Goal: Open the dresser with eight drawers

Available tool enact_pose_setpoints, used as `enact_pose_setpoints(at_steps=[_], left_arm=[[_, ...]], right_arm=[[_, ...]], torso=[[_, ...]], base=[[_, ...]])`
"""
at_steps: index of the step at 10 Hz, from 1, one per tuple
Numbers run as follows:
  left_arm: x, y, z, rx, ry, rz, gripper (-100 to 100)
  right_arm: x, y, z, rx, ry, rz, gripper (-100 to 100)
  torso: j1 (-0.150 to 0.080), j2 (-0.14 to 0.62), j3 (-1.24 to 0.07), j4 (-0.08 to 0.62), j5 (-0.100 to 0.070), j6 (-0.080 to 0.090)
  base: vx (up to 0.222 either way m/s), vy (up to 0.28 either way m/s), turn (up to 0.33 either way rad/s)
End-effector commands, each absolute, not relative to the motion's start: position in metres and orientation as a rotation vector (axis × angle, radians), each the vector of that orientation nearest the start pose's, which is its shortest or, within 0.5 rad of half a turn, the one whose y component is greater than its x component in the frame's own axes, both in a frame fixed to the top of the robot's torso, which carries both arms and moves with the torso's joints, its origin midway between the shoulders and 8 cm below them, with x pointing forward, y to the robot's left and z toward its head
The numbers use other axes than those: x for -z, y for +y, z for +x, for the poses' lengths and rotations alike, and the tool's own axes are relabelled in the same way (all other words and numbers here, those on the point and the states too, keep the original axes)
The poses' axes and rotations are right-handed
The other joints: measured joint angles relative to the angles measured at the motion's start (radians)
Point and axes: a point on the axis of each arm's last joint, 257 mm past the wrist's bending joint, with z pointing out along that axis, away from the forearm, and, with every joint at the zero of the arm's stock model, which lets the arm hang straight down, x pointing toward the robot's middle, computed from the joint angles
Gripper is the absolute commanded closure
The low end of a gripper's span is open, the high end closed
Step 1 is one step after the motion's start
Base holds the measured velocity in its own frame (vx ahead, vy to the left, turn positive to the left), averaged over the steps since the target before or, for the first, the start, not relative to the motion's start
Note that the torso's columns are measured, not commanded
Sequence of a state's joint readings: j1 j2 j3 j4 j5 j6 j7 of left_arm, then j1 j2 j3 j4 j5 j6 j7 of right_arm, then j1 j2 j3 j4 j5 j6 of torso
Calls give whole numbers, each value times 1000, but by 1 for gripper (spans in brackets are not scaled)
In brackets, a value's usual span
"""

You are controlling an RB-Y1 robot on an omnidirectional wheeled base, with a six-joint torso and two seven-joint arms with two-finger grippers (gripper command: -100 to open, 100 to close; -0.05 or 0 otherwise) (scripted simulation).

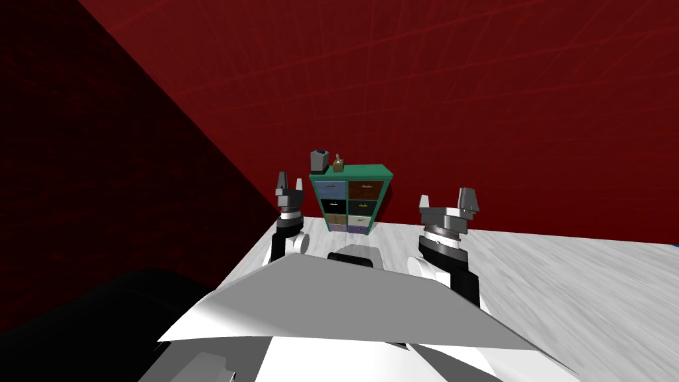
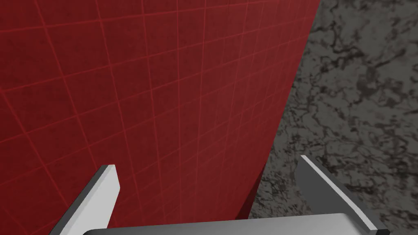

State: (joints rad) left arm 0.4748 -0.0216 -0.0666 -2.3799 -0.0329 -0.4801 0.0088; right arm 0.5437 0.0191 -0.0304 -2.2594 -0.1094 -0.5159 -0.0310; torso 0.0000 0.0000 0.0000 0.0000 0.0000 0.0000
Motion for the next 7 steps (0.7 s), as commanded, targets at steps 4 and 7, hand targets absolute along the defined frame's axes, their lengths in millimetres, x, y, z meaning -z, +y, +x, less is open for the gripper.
enact_pose_setpoints(at_steps=[4, 7], left_arm=[[-72, 251, 329, 1386, 537, -581, 0], [-72, 251, 329, 1386, 537, -581, 0]], right_arm=[[-5, -311, 336, -1338, 540, 781, 0], [-5, -311, 336, -1338, 540, 781, 0]], torso=[[0, 248, -497, 248, 0, 0], [0, 470, -939, 470, 0, 0]], base=[[0, 0, 0], [0, 0, 0]])
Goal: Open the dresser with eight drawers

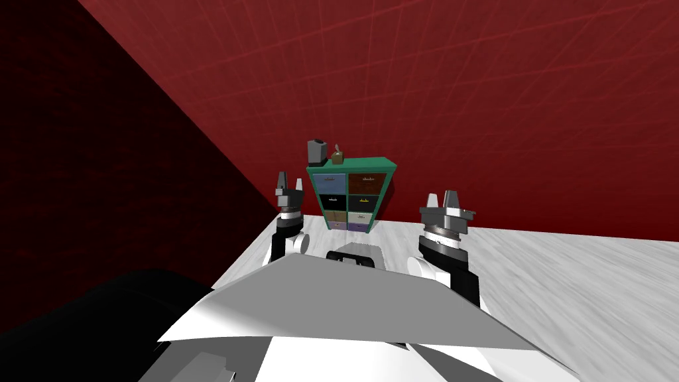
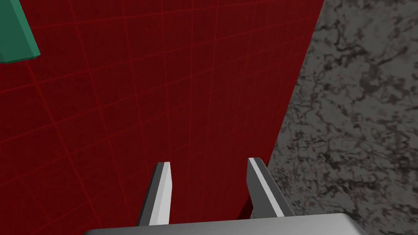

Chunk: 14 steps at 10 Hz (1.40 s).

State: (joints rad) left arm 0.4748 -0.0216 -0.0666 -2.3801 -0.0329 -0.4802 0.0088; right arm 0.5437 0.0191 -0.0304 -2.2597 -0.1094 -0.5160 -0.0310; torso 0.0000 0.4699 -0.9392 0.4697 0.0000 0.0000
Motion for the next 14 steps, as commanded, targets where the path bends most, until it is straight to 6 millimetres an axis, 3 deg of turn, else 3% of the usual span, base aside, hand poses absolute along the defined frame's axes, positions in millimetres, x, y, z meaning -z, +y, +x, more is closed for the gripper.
enact_pose_setpoints(at_steps=[1, 2, 3, 5, 11, 14], left_arm=[[-72, 251, 329, 1386, 537, -581, 0], [-72, 251, 329, 1386, 537, -581, 0], [-72, 251, 329, 1386, 537, -581, 0], [-72, 251, 329, 1385, 537, -582, 0], [-72, 251, 329, 1385, 537, -582, 0], [-72, 251, 329, 1385, 537, -582, 0]], right_arm=[[-5, -311, 336, -1338, 540, 781, 0], [-5, -311, 336, -1338, 540, 781, 0], [-4, -305, 341, -1324, 592, 741, -100], [-3, -297, 352, -1283, 666, 676, -100], [3, -281, 396, -1079, 825, 479, -100], [1, -278, 408, -1001, 848, 417, -100]], torso=[[0, 74, -148, 74, 0, 0], [0, 148, -295, 148, 0, 0], [0, 221, -443, 221, 0, 0], [1, 264, -531, 264, 0, 0], [-1, 268, -537, 268, 0, 0], [0, 268, -537, 268, 0, 0]], base=[[0, 0, 0], [0, 0, 0], [9, 11, -27], [9, 32, -56], [16, 62, -82], [17, 56, -47]])
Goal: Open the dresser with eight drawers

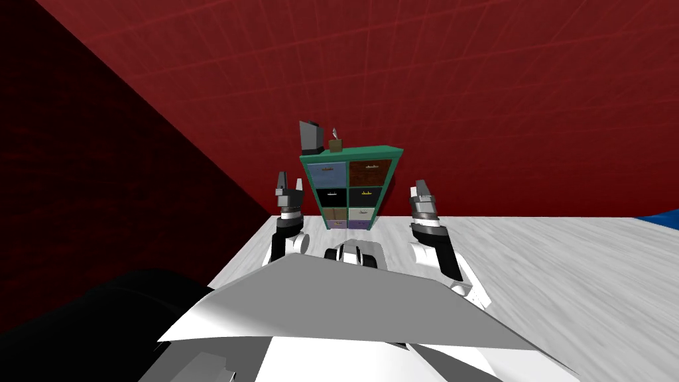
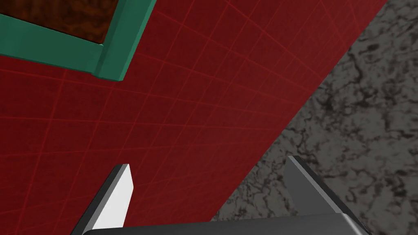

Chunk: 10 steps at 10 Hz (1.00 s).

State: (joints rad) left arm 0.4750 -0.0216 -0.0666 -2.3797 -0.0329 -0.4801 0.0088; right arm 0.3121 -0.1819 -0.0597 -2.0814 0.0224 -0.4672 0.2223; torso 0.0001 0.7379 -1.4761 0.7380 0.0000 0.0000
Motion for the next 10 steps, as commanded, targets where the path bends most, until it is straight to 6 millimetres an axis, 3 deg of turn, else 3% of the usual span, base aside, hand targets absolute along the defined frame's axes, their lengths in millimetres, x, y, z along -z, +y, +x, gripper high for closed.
enact_pose_setpoints(at_steps=[1, 10], left_arm=[[-72, 251, 329, 1385, 537, -582, 0], [-72, 251, 329, 1385, 537, -582, 0]], right_arm=[[0, -275, 420, -950, 868, 375, -100], [-10, -266, 474, -641, 926, 164, -100]], torso=[[-1, 0, 0, 0, 0, 0], [0, 0, 0, 0, 0, 0]], base=[[19, 63, -97], [11, 60, -72]])
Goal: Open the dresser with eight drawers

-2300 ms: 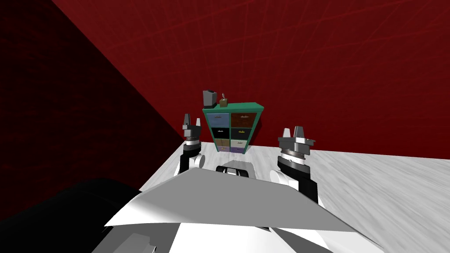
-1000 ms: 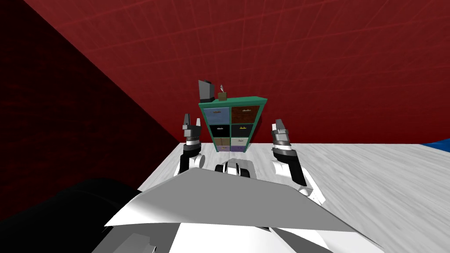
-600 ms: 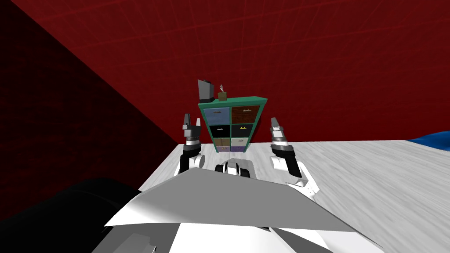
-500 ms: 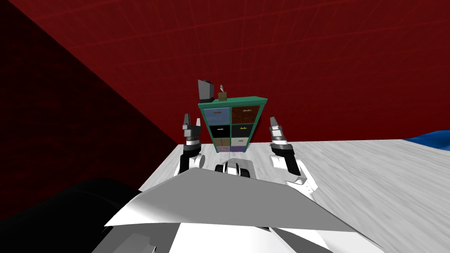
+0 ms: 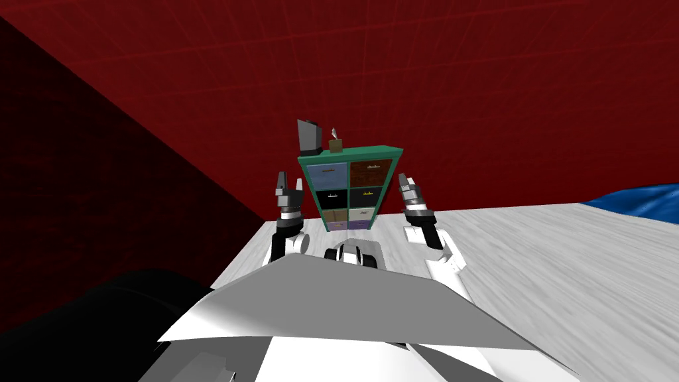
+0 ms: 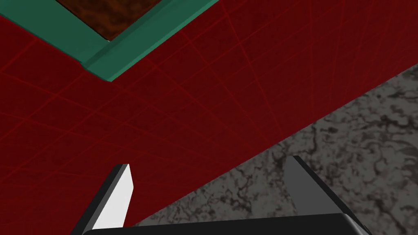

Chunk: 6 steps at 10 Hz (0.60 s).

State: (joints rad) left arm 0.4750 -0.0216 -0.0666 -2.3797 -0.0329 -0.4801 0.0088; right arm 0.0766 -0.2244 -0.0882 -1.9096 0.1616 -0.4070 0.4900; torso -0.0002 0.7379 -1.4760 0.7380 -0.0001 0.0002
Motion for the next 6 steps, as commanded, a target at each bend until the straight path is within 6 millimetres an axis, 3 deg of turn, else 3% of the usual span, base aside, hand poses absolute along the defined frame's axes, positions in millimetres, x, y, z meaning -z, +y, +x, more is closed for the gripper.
enact_pose_setpoints(at_steps=[1, 4, 6], left_arm=[[-72, 251, 329, 1385, 537, -582, 0], [-72, 251, 329, 1385, 537, -582, 0], [-72, 251, 329, 1385, 537, -582, 0]], right_arm=[[-10, -266, 474, -632, 926, 159, -100], [-12, -263, 501, -501, 950, 77, -100], [-17, -261, 502, -468, 940, 54, -100]], torso=[[0, 0, 0, 0, 0, 0], [1, 0, 0, 0, 0, 0], [1, 0, 0, 0, 0, 0]], base=[[4, 29, 13], [9, 51, -86], [5, 46, -22]])
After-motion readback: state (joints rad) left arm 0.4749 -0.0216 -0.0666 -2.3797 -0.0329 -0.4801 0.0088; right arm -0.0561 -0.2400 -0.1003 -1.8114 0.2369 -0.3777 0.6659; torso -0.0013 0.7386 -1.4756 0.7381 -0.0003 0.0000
